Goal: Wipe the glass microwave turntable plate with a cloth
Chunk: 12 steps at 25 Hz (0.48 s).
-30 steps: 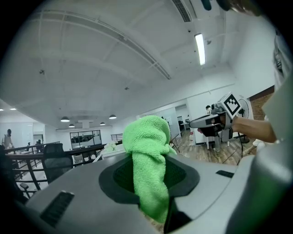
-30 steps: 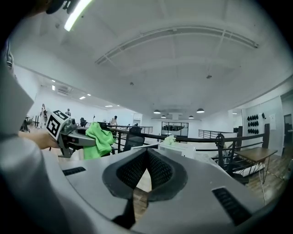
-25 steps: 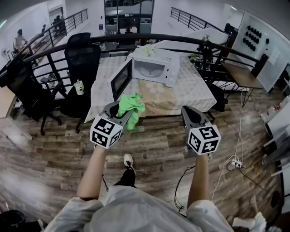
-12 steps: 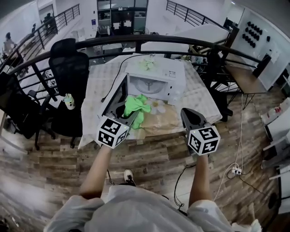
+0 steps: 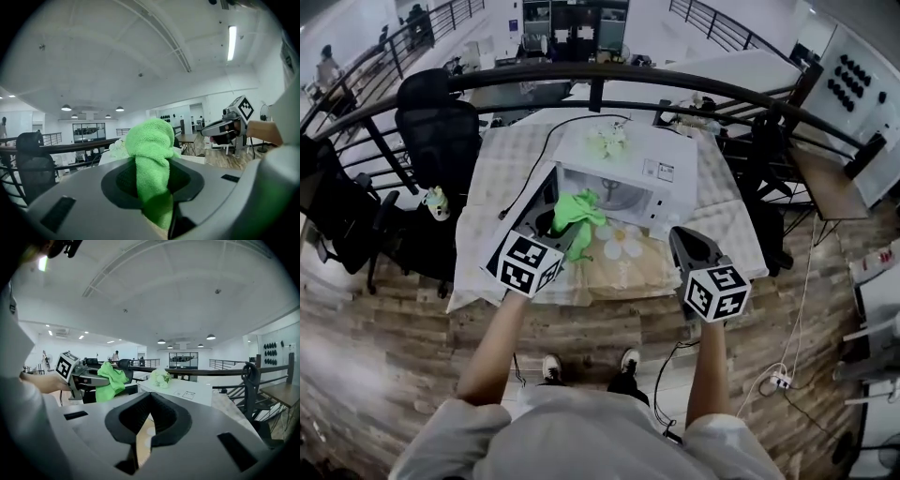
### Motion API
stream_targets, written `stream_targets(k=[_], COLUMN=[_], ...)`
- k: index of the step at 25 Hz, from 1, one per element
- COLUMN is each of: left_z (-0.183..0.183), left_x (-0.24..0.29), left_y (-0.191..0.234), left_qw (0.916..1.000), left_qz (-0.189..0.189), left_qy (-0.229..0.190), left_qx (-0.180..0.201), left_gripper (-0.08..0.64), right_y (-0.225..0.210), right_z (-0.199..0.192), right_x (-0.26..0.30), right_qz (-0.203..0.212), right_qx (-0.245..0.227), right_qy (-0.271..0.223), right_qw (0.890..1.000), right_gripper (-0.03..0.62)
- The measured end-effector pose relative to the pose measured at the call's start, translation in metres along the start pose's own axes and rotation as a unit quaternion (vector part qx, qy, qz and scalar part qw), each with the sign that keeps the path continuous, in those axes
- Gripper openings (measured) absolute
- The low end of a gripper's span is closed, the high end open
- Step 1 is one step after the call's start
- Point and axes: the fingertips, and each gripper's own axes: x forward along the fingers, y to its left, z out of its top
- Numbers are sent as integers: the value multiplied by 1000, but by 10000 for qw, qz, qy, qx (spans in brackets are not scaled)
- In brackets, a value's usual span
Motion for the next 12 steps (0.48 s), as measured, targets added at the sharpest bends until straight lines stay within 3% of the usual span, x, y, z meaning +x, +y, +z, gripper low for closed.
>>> stream_targets(k=[3,6,12], left_z=[-3,-9,-52], left_x=[28,50,95], left_y=[5,9,32], left_qw=[9995,9984,9941], left_qz=[255,470,795], left_qy=[121,211,584], left_qx=[-126,-225,-443], left_gripper=[133,132,133], right_y=[-27,-50,-63], right_z=[-6,-3,-35], right_x=[18,38,81], right_qz=[276,290,457], right_qx=[70,-151,-368], right_qy=[88,44,464], right_qw=[9996,9995,9972], right_gripper=[12,13,4])
